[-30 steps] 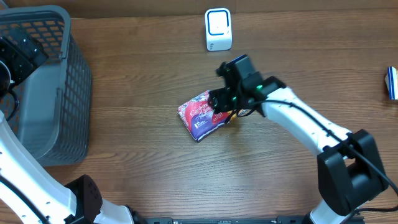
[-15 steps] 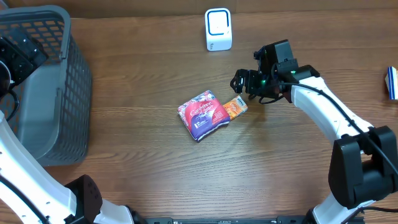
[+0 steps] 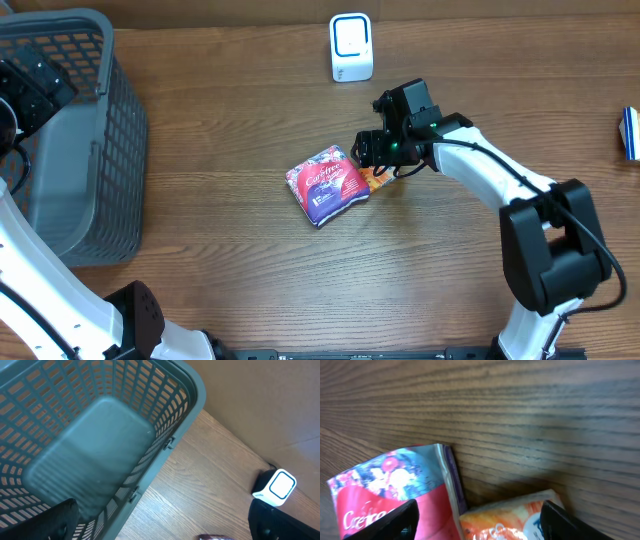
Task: Scan the item barcode
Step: 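Lower the right gripper and grasp the pink Carefree pack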
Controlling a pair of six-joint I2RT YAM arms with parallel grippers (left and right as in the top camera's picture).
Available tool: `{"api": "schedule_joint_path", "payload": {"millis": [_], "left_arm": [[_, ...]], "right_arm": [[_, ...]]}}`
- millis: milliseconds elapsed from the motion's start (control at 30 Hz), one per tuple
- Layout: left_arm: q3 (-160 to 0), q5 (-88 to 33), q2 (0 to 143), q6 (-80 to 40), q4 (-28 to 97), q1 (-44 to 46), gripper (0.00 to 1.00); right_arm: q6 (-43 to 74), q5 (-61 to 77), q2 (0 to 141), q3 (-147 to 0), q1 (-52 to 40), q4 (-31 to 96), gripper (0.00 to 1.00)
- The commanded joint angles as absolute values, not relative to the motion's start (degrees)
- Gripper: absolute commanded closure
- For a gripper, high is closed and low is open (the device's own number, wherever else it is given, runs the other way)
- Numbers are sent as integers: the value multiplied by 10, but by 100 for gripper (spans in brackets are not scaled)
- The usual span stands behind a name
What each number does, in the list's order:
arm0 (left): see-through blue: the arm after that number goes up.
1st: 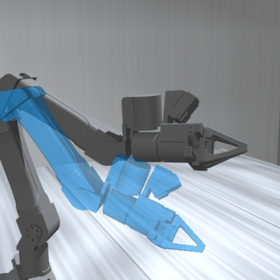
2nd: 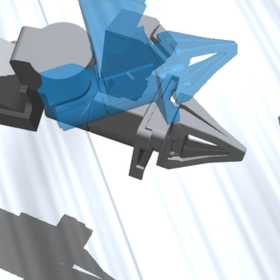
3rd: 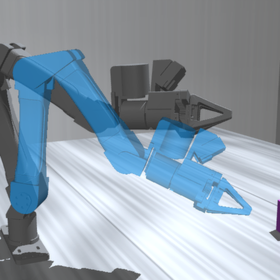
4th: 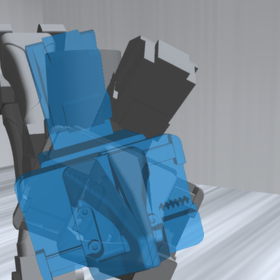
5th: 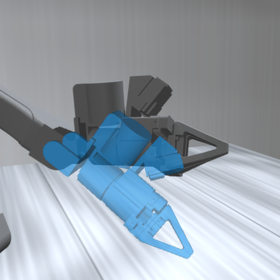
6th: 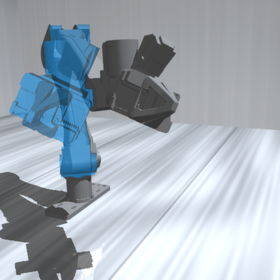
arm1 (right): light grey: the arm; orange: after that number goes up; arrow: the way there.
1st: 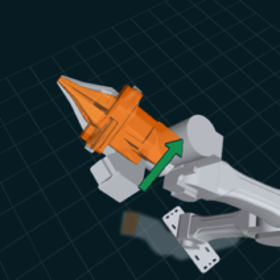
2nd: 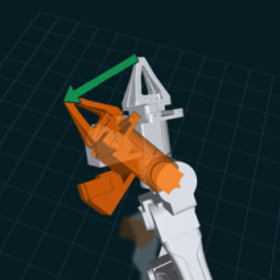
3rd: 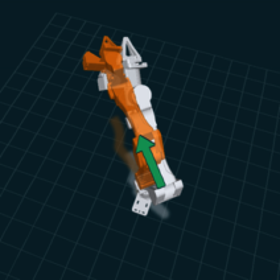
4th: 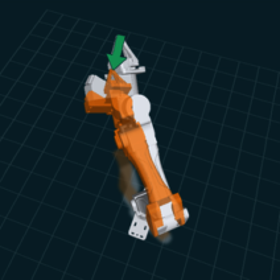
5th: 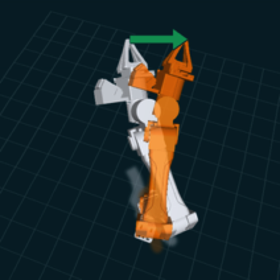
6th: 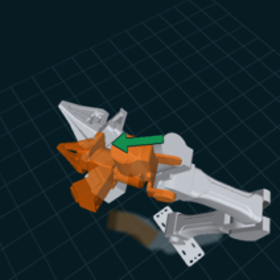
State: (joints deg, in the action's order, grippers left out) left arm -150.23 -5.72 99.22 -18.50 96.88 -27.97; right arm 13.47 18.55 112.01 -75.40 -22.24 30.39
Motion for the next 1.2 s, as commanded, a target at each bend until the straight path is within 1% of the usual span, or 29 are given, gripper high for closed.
{"api": "schedule_joint_path", "payload": {"millis": [0,67,133,333,500,633,800,833,900,933,1033,1100,1133,1167], "left_arm": [[-1501,-54,992,-193,968,-282,0],[-1501,-54,992,-193,968,-282,0],[-1501,-54,992,-193,968,-282,0],[-1501,-54,992,-193,968,-282,0],[-1501,-54,992,-193,968,-282,0],[-1501,-54,992,-193,968,-282,0],[-1501,-54,992,-193,968,-282,0],[-1501,-54,992,-193,968,-282,0],[-1501,-54,992,-193,968,-282,0],[-1501,-53,992,-193,968,-282,0],[-1501,-54,992,-193,968,-282,0],[-1501,-54,992,-193,968,-282,0],[-1501,-54,992,-193,968,-282,0],[-1501,-53,992,-193,968,-282,0]], "right_arm": [[130,249,1141,-761,-229,293,24],[130,269,1146,-761,-234,289,27],[130,276,1148,-761,-239,288,27],[130,276,1147,-768,-247,289,27],[130,275,1144,-805,-247,327,27],[130,278,1146,-809,-253,336,32],[132,277,1166,-799,-271,344,32],[139,278,1173,-799,-273,346,34],[155,278,1180,-799,-274,348,43],[163,277,1184,-799,-274,349,49],[170,277,1187,-799,-274,353,60],[184,278,1185,-801,-272,354,71],[193,278,1183,-805,-267,361,81],[199,278,1182,-811,-263,368,85]]}}
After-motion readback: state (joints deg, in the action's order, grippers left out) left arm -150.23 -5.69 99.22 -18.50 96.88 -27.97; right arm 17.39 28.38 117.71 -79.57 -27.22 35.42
